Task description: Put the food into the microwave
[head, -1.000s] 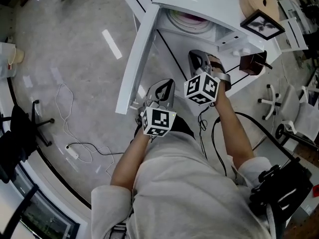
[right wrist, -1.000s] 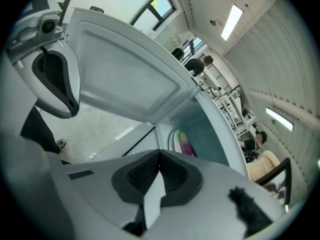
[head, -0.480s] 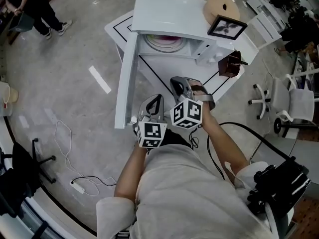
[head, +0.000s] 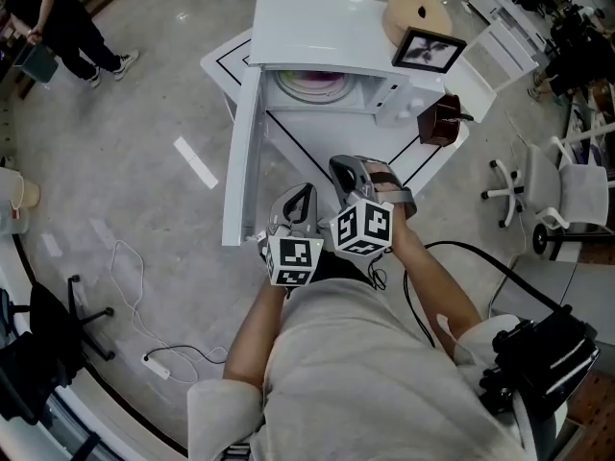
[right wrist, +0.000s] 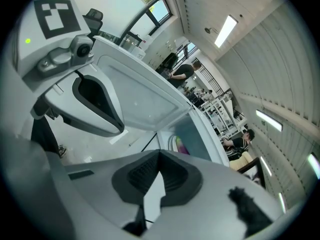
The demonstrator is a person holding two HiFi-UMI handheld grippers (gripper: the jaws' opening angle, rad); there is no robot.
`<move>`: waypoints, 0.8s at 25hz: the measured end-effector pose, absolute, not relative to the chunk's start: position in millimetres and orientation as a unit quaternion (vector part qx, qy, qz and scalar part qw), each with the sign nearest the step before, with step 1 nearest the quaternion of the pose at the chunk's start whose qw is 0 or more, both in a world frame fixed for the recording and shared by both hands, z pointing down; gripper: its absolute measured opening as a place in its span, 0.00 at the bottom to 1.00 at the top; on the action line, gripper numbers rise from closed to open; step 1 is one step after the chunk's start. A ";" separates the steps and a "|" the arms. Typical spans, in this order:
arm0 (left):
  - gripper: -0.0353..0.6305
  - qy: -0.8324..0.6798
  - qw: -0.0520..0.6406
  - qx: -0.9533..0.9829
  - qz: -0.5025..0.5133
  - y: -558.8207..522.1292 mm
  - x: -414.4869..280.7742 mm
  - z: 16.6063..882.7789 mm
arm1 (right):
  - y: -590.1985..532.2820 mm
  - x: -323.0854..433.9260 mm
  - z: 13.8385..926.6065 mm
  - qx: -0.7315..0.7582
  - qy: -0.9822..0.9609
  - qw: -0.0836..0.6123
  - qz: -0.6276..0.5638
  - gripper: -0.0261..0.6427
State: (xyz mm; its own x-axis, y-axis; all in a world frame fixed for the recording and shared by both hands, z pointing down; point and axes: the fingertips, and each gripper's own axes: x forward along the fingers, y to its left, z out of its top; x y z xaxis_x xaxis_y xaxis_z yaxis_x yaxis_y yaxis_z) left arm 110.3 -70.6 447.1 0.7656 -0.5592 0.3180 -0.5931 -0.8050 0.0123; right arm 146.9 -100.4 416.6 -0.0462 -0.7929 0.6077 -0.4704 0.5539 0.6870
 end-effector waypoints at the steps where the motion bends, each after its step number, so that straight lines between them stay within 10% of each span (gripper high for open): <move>1: 0.06 -0.306 0.056 0.938 0.152 -69.8 110.8 447.2 | -100.2 147.1 415.8 0.447 -0.707 0.526 -0.154 0.05; 20: 0.06 -0.309 0.062 0.936 0.156 -74.7 111.9 451.7 | -104.9 144.7 420.9 0.434 -0.719 0.520 -0.156 0.05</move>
